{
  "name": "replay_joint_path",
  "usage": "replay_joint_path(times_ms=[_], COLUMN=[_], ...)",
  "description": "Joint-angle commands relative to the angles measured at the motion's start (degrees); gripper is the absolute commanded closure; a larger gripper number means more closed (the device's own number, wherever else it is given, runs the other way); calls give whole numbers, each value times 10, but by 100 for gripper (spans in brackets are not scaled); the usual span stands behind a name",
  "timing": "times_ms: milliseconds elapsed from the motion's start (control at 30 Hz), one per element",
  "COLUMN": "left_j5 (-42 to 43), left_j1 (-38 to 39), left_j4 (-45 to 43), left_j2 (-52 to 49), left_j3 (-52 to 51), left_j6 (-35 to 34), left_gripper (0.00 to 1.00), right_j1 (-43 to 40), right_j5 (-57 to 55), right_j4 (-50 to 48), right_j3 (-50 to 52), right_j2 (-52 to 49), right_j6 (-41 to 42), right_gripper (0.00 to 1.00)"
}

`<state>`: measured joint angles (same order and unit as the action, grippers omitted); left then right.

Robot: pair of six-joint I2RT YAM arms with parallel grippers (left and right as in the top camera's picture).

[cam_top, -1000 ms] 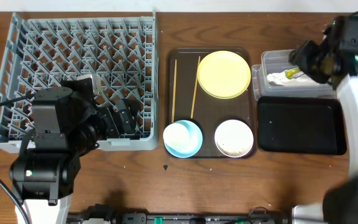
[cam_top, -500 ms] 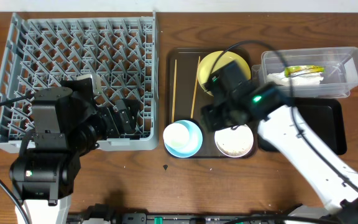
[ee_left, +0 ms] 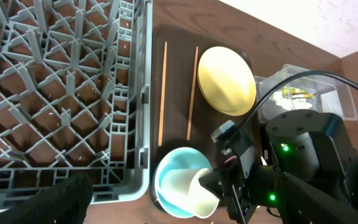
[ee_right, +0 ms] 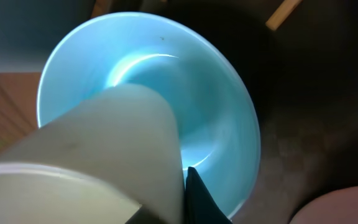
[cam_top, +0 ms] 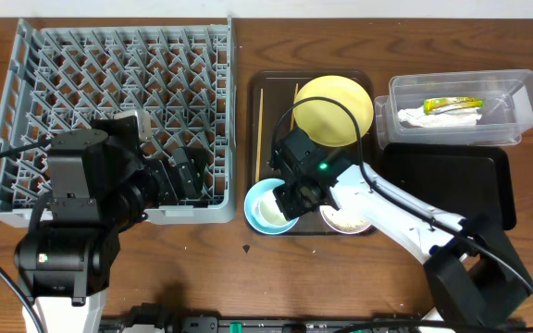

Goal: Sort waste into correct bins and load items into the dishwasher

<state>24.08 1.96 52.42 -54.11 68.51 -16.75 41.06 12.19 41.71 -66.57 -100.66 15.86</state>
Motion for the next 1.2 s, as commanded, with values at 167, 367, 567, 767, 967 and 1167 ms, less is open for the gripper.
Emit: replay_joint_path(times_ms=[167, 367, 567, 767, 967, 1167], left_j5=[44, 410, 582, 643, 638, 630], left_j1=[-2, -2, -2, 19, 50, 53], left_j4=[-28, -125, -172, -174, -187, -187], left_j2=[-5, -69, -94, -93, -93, -93], left_j3=[11, 11, 11, 11, 11, 11], left_j6=[-57, -59, -59, -58, -58, -59], left_gripper=[6, 6, 6, 7, 19, 44], right_j1=[-103, -209, -207, -186, -144, -142], right_j5=[47, 459, 639, 592, 505, 501], right_j4=[42, -101, -211, -237, -250, -257], right_j3=[-63, -63, -63, -63, -63, -63], right_j2=[172, 238, 236, 236, 236, 236], right_j6=[-31, -123, -116, -90, -76, -76], right_gripper=[99, 99, 99, 99, 99, 94])
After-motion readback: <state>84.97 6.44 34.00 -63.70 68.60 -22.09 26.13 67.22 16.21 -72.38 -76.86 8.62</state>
